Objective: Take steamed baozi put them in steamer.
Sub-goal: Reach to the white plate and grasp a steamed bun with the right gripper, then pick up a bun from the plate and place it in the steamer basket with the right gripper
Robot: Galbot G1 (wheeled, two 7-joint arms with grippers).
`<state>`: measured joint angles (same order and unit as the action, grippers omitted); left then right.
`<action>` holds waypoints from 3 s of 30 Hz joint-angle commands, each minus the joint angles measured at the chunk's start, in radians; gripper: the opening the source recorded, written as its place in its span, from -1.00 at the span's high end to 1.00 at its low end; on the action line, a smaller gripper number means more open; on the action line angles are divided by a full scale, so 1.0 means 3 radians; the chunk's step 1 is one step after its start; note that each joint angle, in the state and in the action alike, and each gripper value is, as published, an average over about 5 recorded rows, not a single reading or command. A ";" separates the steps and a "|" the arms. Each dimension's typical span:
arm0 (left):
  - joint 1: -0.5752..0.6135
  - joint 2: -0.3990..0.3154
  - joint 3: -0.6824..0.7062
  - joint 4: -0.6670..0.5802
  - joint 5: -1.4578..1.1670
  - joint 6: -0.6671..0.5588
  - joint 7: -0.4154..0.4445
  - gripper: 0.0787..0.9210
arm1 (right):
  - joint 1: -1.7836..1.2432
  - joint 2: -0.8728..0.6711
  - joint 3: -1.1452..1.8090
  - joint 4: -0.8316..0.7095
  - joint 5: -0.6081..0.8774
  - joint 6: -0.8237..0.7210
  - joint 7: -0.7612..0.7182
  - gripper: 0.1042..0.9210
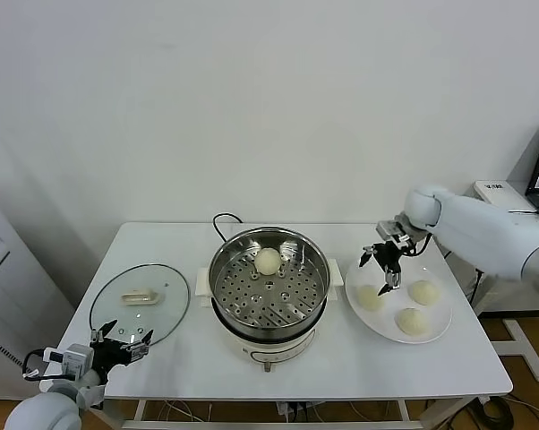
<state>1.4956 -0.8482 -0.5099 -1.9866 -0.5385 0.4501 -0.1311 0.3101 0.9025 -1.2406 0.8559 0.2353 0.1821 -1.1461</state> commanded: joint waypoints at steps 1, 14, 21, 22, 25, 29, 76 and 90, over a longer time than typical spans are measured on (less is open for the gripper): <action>0.0003 0.0004 0.0005 0.0003 0.0000 0.0001 0.0002 -0.77 | -0.0364 0.0046 0.0253 -0.0258 -0.0239 -0.0056 0.0012 -0.76; 0.0013 0.0008 0.0018 0.0004 0.0000 -0.0005 0.0006 -0.77 | -0.0557 0.0192 0.0558 -0.0491 -0.0474 -0.0023 0.0101 -0.62; 0.0034 0.0004 0.0012 -0.0016 0.0000 -0.0006 0.0006 -0.77 | -0.0584 0.0198 0.0622 -0.0507 -0.0501 -0.0029 0.0062 -0.16; 0.0035 0.0003 0.0011 -0.0016 0.0000 -0.0006 0.0006 -0.77 | -0.0584 0.0197 0.0628 -0.0504 -0.0498 -0.0029 0.0065 -0.09; 0.0041 0.0001 0.0009 -0.0019 0.0001 -0.0005 0.0004 -0.77 | -0.0562 0.0184 0.0625 -0.0472 -0.0488 -0.0028 0.0075 0.06; 0.0043 -0.0016 0.0011 -0.0030 0.0008 0.0002 -0.0001 -0.77 | -0.0455 0.0133 0.0534 -0.0355 -0.0394 -0.0062 0.0095 0.11; 0.0115 -0.0063 0.0018 -0.0113 0.0130 0.0018 -0.0026 -0.77 | 0.1517 0.0722 -0.1039 0.1988 0.2948 -0.2246 0.1733 0.17; 0.0118 -0.0069 0.0025 -0.0102 0.0131 0.0011 -0.0026 -0.77 | 0.1079 0.1054 -0.0997 0.1834 0.2959 -0.2357 0.2031 0.17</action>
<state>1.5302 -0.8686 -0.5030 -2.0188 -0.5002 0.4539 -0.1393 0.6906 1.1692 -1.5425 1.4046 1.0956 -0.4977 -0.6001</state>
